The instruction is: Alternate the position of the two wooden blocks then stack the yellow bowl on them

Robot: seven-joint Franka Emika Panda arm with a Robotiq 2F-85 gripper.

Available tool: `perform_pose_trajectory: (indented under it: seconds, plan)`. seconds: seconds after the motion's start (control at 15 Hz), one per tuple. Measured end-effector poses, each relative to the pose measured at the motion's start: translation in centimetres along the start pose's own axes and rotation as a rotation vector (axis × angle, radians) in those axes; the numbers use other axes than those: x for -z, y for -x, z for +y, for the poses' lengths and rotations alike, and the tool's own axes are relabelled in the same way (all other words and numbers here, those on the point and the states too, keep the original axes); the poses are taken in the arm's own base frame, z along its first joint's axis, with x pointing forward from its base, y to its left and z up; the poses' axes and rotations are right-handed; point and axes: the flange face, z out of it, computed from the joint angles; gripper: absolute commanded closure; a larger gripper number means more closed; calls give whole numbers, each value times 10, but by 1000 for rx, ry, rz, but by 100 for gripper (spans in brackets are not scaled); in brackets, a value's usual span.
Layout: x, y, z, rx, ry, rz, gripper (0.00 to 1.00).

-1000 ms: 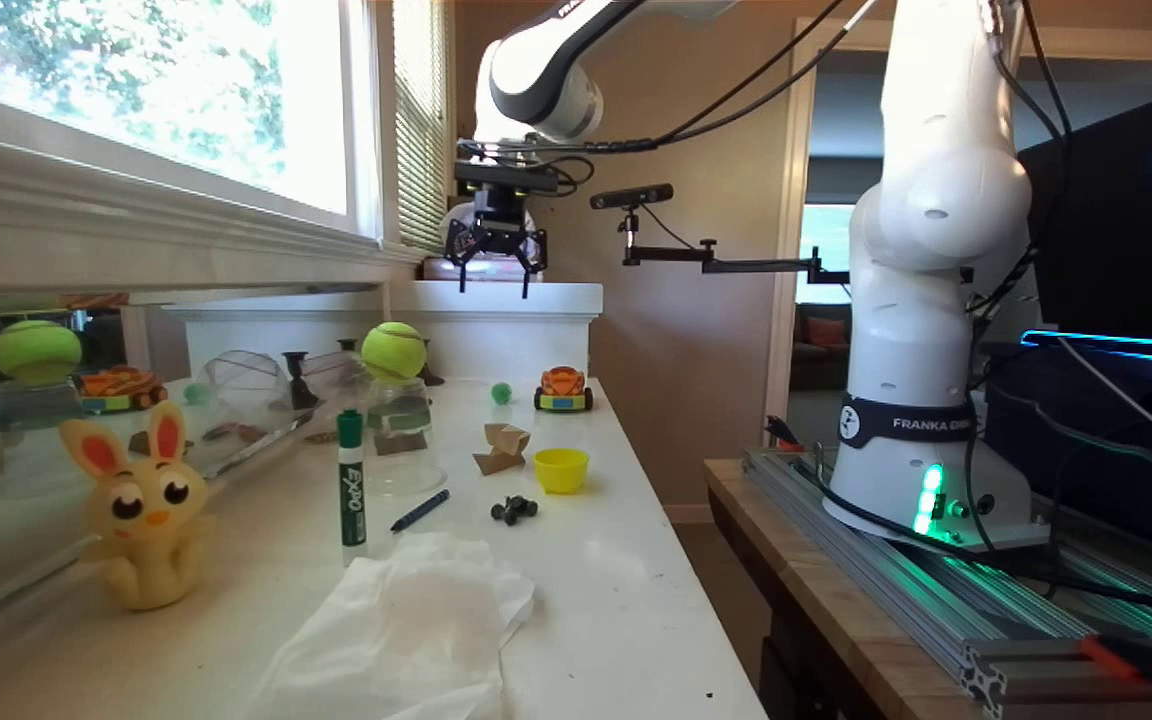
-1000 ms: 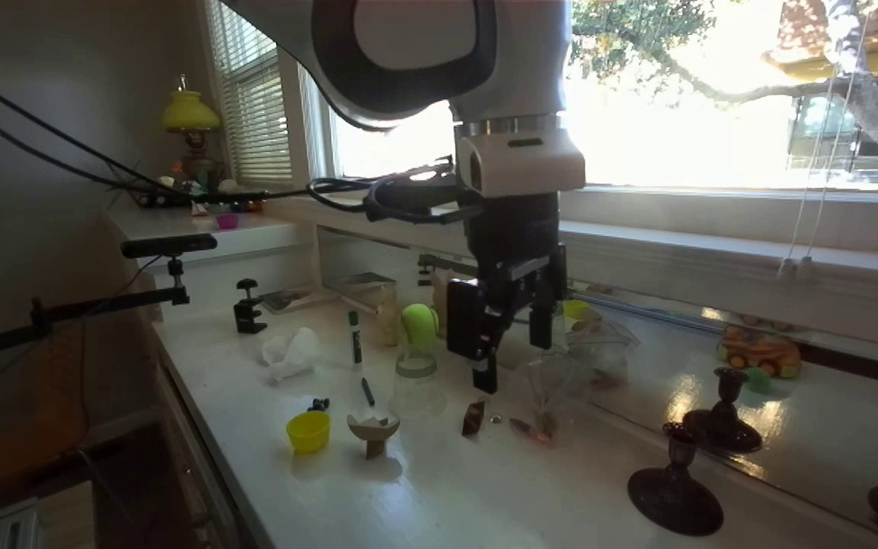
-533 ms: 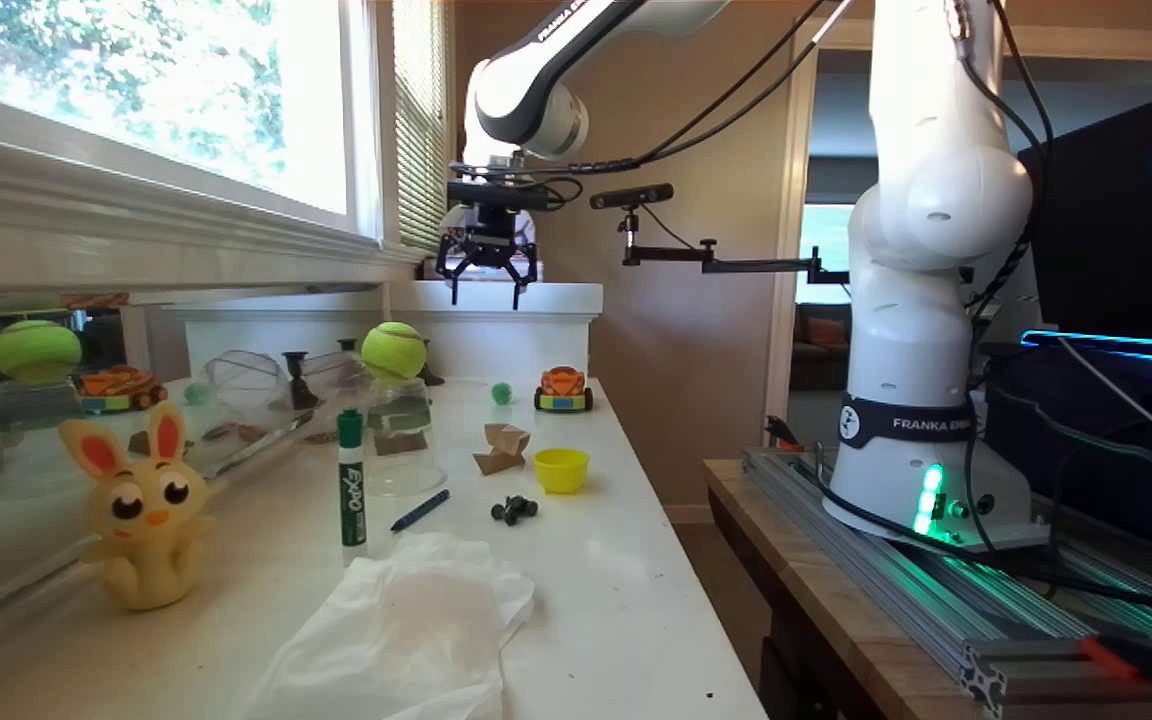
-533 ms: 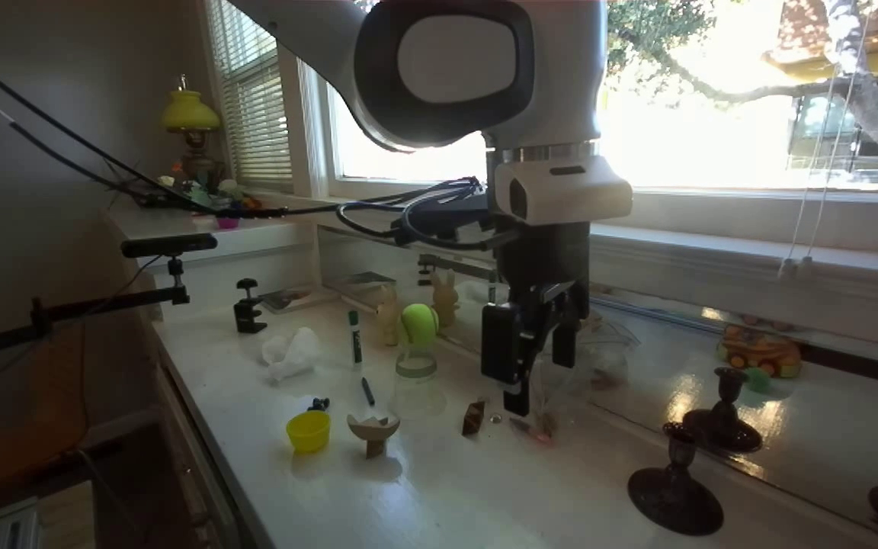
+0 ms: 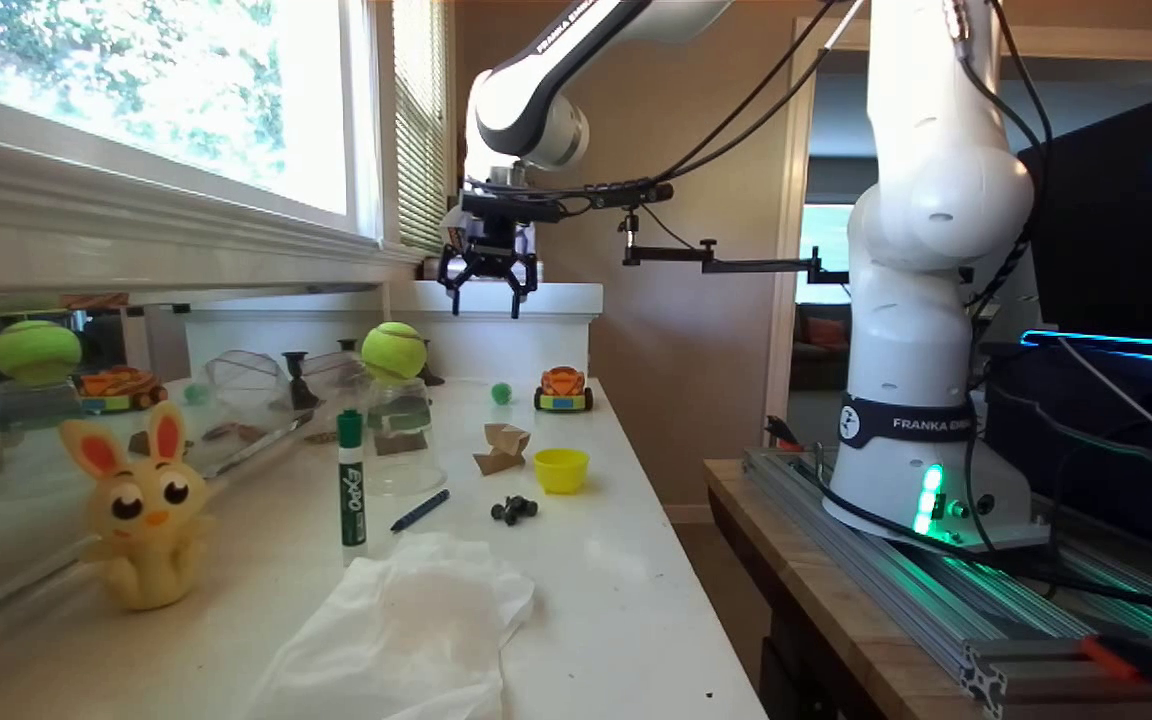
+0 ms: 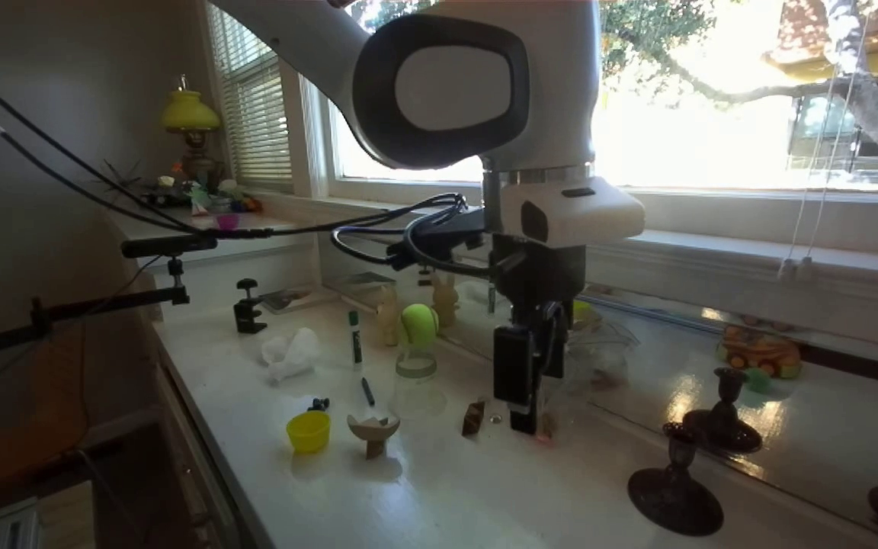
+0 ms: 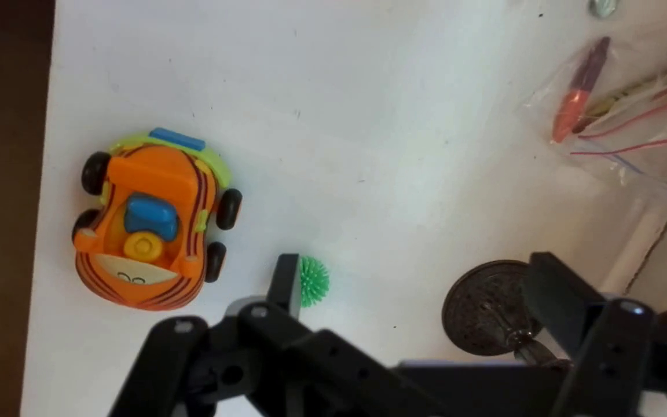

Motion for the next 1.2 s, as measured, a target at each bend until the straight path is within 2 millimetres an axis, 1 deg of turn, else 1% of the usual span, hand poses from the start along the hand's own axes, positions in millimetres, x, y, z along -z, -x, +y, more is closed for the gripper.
perform_pose_trajectory:
  seconds: [0.27,0.53,0.8,1.0,1.2]
  plan:
    - [-22,-18,8,146,-2,35,0]
    - [-41,-36,12,226,-39,89,0]
    - [-57,-41,11,275,-113,82,0]
    - [-68,-42,15,330,-162,48,0]
    - [-71,-43,17,334,-158,44,0]
